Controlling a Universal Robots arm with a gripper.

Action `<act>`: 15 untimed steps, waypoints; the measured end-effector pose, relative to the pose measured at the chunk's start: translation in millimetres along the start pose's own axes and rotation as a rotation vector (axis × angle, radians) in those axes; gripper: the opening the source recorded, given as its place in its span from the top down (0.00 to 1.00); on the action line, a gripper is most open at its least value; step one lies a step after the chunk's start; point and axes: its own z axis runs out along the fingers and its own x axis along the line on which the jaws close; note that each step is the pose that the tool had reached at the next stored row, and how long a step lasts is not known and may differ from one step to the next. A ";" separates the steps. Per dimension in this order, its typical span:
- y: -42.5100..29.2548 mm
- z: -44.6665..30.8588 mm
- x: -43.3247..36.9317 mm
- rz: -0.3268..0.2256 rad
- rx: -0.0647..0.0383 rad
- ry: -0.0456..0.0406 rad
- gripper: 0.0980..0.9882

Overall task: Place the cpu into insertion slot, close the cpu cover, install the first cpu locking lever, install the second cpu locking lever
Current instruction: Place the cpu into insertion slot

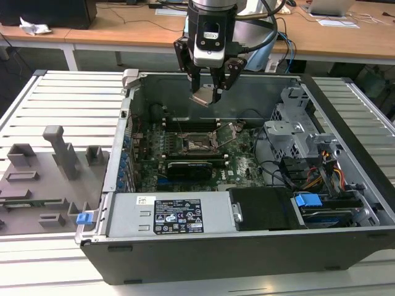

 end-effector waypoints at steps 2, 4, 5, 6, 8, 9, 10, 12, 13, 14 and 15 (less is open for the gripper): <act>0.0 0.0 0.0 0.001 0.000 0.0000 0.52; 0.0 0.0 0.0 0.007 0.000 -0.0005 0.52; 0.0 0.0 0.0 0.011 0.000 -0.0008 0.52; 0.0 0.1 0.0 0.023 0.000 -0.0017 0.52; 0.0 0.1 0.0 0.031 -0.001 -0.0024 0.52; 0.0 0.2 0.0 0.037 -0.001 -0.0029 0.52; 0.0 0.1 0.0 0.043 -0.001 -0.0033 0.52; 0.0 0.2 0.0 0.054 -0.001 -0.0042 0.52; 0.0 0.3 0.0 0.068 -0.001 -0.0054 0.52; -0.1 0.6 0.0 0.090 -0.002 -0.0072 0.52; -0.1 0.9 0.0 0.108 -0.002 -0.0088 0.52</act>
